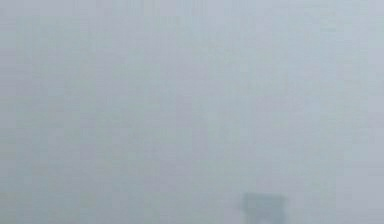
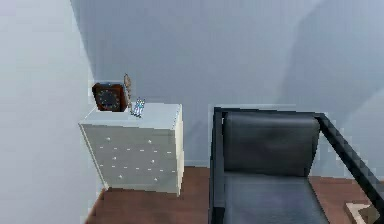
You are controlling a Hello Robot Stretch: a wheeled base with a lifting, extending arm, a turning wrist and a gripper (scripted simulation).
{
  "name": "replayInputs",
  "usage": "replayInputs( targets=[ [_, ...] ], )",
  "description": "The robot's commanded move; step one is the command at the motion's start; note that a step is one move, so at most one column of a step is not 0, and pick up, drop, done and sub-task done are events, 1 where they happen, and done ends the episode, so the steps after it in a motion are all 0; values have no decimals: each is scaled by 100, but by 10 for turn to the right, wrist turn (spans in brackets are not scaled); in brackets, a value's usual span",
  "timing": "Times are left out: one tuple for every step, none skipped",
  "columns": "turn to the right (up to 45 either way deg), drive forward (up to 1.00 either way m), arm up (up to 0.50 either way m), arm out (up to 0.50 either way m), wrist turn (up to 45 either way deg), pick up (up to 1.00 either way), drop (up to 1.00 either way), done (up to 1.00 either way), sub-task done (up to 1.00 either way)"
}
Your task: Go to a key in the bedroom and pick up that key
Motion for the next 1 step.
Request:
replayInputs(
  targets=[
    [-150, 0, 0, 0, 0, 0, 0, 0, 0]
  ],
)
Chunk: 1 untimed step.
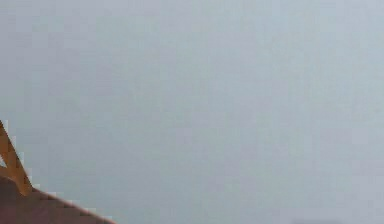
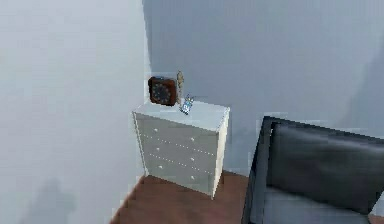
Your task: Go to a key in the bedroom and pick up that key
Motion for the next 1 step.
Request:
replayInputs(
  targets=[
    [450, 0, 0, 0, 0, 0, 0, 0, 0]
  ],
)
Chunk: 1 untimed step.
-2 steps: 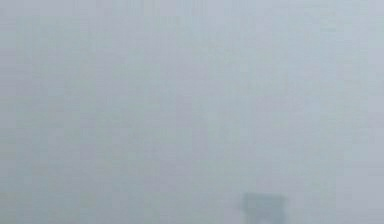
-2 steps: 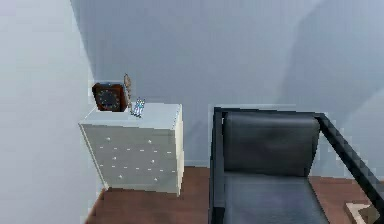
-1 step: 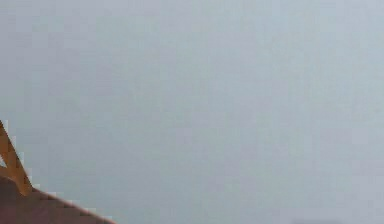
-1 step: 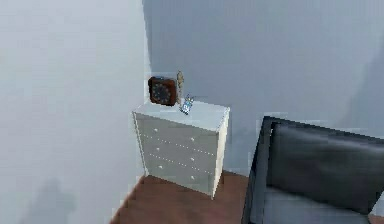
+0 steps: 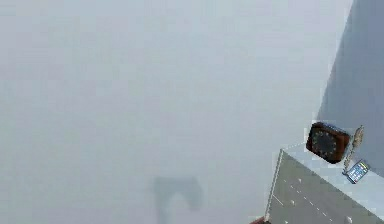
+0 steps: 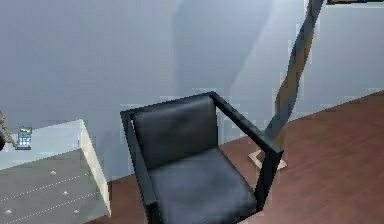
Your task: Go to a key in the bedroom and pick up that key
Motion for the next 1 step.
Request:
replayInputs(
  targets=[
    [270, 0, 0, 0, 0, 0, 0, 0, 0]
  ],
)
